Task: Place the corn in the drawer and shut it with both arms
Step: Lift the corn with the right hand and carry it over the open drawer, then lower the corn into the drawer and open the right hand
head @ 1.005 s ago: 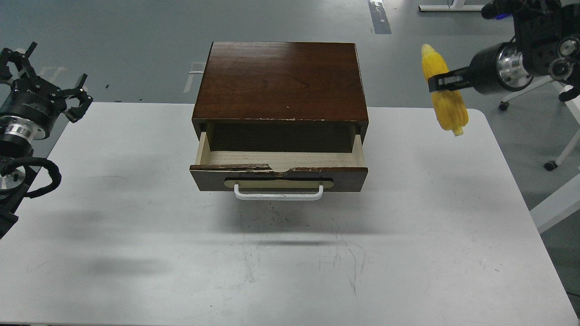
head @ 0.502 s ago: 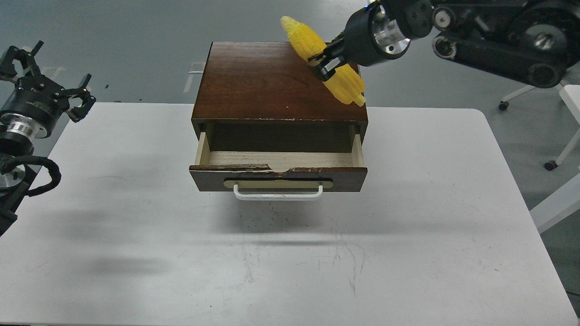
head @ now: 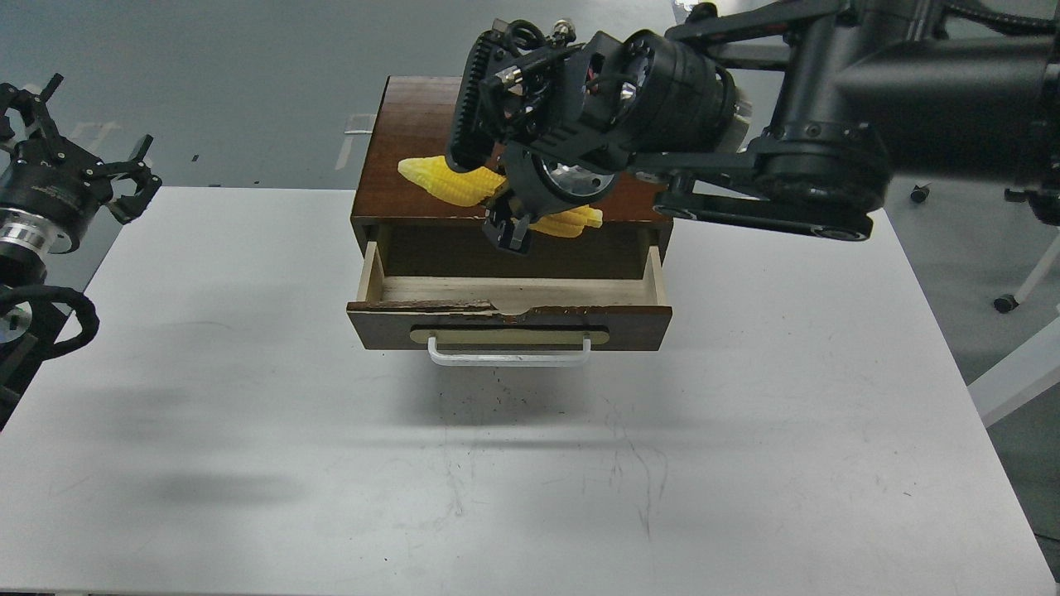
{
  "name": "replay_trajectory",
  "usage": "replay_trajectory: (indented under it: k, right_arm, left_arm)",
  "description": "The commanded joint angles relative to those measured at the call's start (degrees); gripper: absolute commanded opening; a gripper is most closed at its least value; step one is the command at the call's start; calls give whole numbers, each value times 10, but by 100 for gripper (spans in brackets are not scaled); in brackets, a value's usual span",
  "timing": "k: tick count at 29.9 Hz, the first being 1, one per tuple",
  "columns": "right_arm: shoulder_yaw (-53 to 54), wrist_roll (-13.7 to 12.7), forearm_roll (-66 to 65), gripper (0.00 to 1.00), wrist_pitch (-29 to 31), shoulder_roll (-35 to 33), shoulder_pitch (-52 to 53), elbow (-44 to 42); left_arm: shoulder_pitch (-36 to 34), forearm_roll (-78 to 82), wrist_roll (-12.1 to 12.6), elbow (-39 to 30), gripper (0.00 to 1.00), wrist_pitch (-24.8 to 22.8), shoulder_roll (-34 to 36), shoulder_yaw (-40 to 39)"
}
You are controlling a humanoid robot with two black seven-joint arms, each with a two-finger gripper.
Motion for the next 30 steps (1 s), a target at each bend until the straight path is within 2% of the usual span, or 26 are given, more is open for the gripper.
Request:
replay_trajectory:
  k: [1, 4, 7, 8, 9, 10, 11, 13, 23, 30]
  right_arm:
    - [-4, -2, -20, 11, -8, 2, -26, -2]
    - [-4, -3, -23, 12, -8, 3, -33, -2]
    - [-4, -3, -23, 25, -10, 3, -41, -4]
    - [-4, -3, -23, 37, -13, 2, -47, -4]
    - [-4, -3, -23, 61, -25, 1, -53, -4]
    - [-4, -3, -23, 61, -25, 1, -53, -4]
    - [-4, -3, -23, 86, -45, -1, -60, -5]
    - [-5, -4, -22, 86, -61, -2, -64, -5]
    - [3, -14, -1, 92, -63, -3, -69, -9]
    - [65, -12, 88, 94, -70, -44, -71, -16]
  left_arm:
    - [0, -3, -3, 1, 98, 0, 7, -9]
    - [0, -3, -3, 1, 98, 0, 9, -9]
    - [-1, -4, -3, 1, 98, 0, 11, -10]
    - [-1, -6, -3, 2, 98, 0, 11, -11]
    - [-2, -7, -3, 9, 98, 0, 12, -13]
    - [-2, -7, -3, 9, 98, 0, 12, -13]
    - [-1, -8, -3, 16, 98, 0, 11, -16]
    - [-1, -8, -3, 18, 98, 0, 11, -16]
    - [0, -5, -1, 12, 98, 0, 12, -17]
    - [-1, 2, -2, 11, 96, 0, 13, -11]
